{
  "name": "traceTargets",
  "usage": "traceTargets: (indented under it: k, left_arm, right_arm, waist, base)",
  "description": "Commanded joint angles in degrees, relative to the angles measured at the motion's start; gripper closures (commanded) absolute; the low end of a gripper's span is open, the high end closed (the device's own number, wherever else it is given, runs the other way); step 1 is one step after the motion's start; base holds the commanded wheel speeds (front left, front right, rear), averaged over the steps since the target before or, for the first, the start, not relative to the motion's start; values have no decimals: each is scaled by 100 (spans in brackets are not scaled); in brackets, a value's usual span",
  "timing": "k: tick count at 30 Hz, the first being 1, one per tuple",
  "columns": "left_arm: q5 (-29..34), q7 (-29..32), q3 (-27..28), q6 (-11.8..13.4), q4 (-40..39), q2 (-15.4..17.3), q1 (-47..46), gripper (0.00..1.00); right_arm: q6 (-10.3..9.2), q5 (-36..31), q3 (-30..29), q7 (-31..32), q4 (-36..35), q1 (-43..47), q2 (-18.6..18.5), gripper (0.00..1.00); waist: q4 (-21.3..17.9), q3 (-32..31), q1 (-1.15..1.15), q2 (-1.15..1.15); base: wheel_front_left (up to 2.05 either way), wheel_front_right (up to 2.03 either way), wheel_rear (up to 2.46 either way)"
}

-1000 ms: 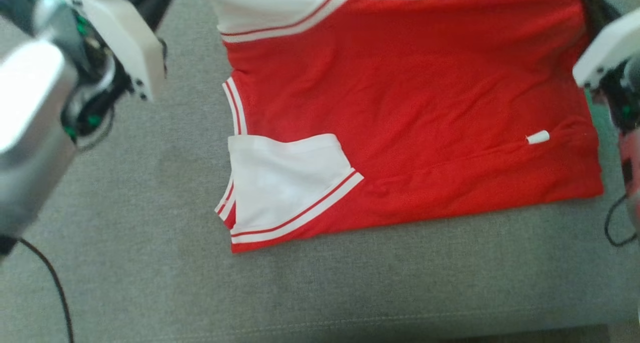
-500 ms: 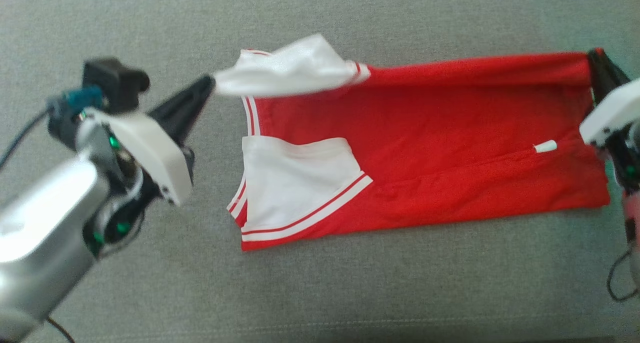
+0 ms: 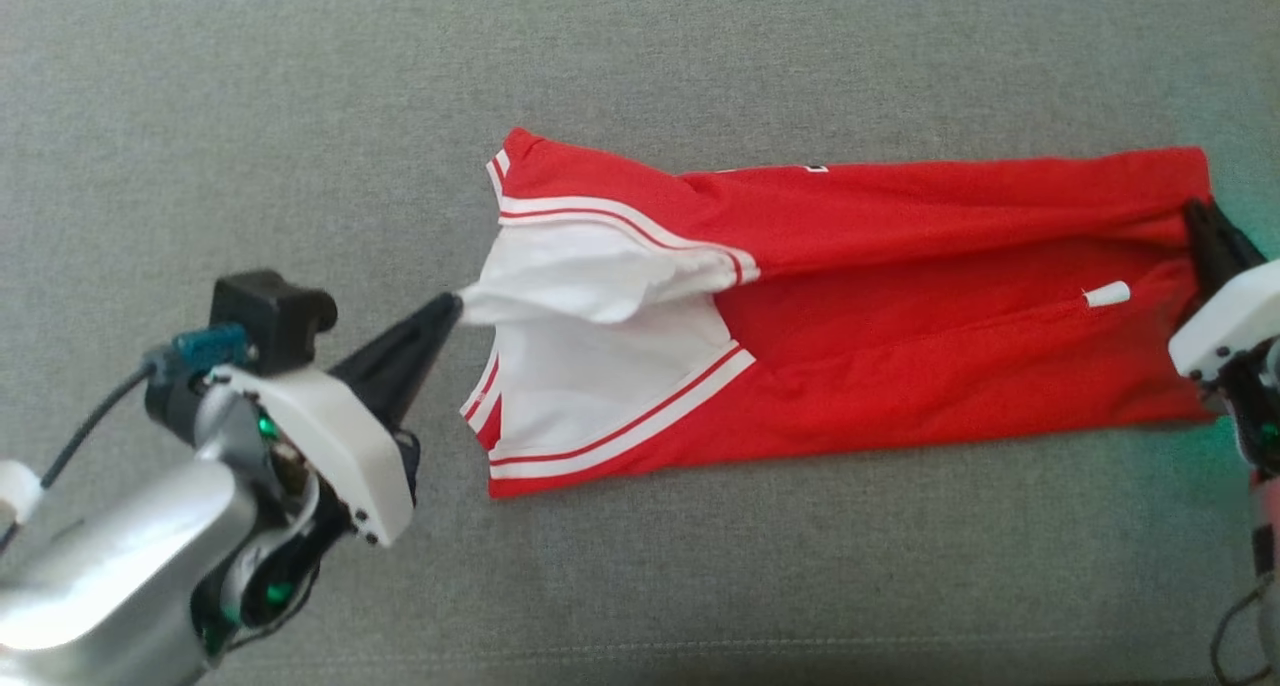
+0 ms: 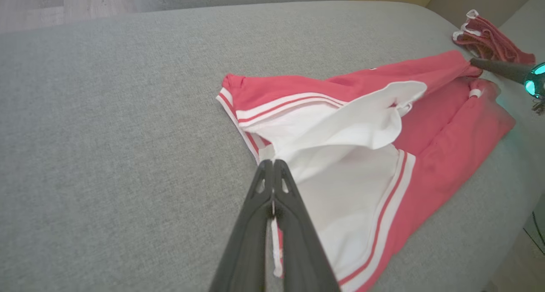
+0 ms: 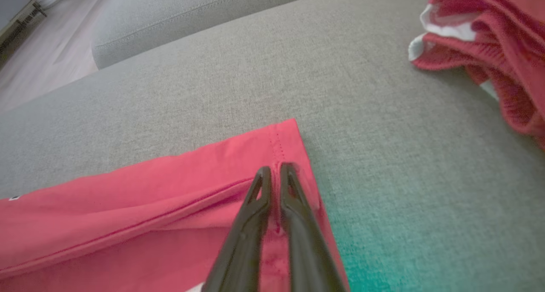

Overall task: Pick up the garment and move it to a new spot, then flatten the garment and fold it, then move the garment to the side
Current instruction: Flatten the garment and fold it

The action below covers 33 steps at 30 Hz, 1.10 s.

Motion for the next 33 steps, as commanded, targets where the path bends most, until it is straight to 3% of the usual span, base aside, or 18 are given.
traceTargets:
  k: [1, 8, 9, 10, 12, 13, 16, 21, 27, 31, 33]
  left_arm:
    - [-35, -38, 241, 63, -214, 314, -30, 100]
    - [-3, -24, 77, 125, -242, 235, 151, 100]
    - [7, -17, 53, 130, -235, 219, 163, 100]
    - [13, -12, 35, 138, -225, 207, 176, 100]
    - [28, -10, 6, 160, -189, 180, 198, 100]
    - [29, -18, -6, 169, -166, 160, 213, 91]
    - [39, -117, -2, 244, -91, 94, 283, 0]
    - [116, -573, 93, 507, 25, -63, 499, 0]
    - [211, -1237, 383, 1032, 291, -496, 1191, 0]
    - [406, -1308, 956, 1079, 350, -1008, 1744, 0]
    - [832, -1310, 1291, 1098, 359, -1222, 2036, 0]
  right_arm:
    - [-5, -59, -15, 49, -279, 138, -74, 100]
    - [-5, -113, -174, 187, -526, 474, 8, 100]
    - [-5, -118, -191, 202, -550, 521, 20, 90]
    - [-5, -123, -205, 217, -573, 567, 31, 73]
    - [-5, -135, -236, 255, -609, 663, 55, 0]
    - [-5, -136, -263, 266, -627, 712, 73, 0]
    - [-5, -146, -341, 277, -702, 891, 124, 0]
    - [-5, -130, -514, 201, -898, 1314, 234, 0]
    - [-5, -116, -582, -157, -1135, 1906, 531, 0]
    - [-5, -146, -597, -400, -1160, 2223, 668, 0]
    - [-5, -194, -627, -521, -1140, 2345, 744, 0]
  waist:
    - [17, -5, 0, 0]
    - [83, -22, 0, 0]
    - [86, -35, 0, 0]
    - [88, -53, 0, 0]
    - [93, -99, 0, 0]
    - [94, -132, 0, 0]
    - [82, -254, 0, 0]
    - [31, -557, 0, 0]
    - [-54, -1219, 0, 0]
    - [-29, -1616, 0, 0]
    - [-1, -1797, 0, 0]
  base:
    - [0, 0, 0]
    - [0, 0, 0]
    - [0, 0, 0]
    - [0, 0, 0]
    - [0, 0, 0]
    - [0, 0, 0]
    - [0, 0, 0]
    - [0, 0, 0]
    - [0, 0, 0]
    - [0, 0, 0]
    - [0, 0, 0]
